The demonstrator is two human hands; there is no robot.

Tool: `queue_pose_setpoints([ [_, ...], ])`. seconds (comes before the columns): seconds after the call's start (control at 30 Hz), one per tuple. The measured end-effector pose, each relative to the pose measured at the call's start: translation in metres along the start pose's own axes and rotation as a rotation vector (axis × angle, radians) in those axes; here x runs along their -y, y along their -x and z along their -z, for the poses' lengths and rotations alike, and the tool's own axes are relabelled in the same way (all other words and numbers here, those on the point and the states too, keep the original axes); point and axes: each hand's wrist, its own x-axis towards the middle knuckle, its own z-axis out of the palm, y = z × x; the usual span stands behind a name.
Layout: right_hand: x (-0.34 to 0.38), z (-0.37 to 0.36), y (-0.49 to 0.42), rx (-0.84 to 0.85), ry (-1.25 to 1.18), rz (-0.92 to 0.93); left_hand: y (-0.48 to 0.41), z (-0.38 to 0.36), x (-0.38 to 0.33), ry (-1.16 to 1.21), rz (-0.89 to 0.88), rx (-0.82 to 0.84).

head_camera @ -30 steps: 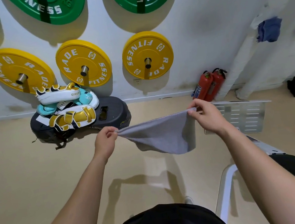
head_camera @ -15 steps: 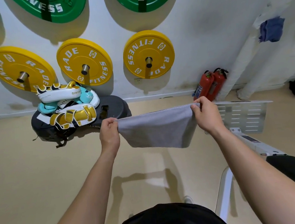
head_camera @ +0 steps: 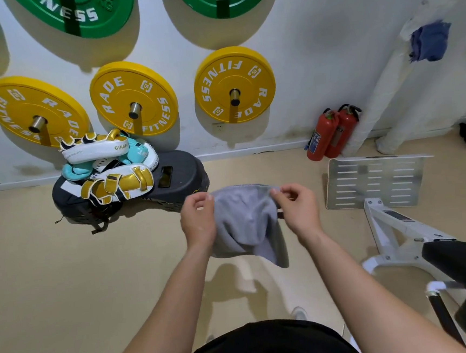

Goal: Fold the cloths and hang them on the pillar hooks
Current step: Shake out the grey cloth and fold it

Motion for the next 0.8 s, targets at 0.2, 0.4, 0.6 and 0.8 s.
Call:
queue_pose_setpoints([
  [0.2,0.004,-0.030,0.038,0.082,-0.018,0.080,0.043,-0.024,0.001,0.131,0.007,0.203],
  [0.4,0.004,-0.030,0.043,0.116,0.001,0.107,0.055,-0.017,-0.003,0.158,-0.002,0.217],
  [0.6,0.008,-0.023,0.043,0.185,-0.014,0.149,0.052,-0.003,-0.008,0.113,-0.007,0.339],
  [0.8,0.011,-0.015,0.029,0.238,0.085,0.253,0.040,0.011,-0.010,0.080,-0.105,0.414],
])
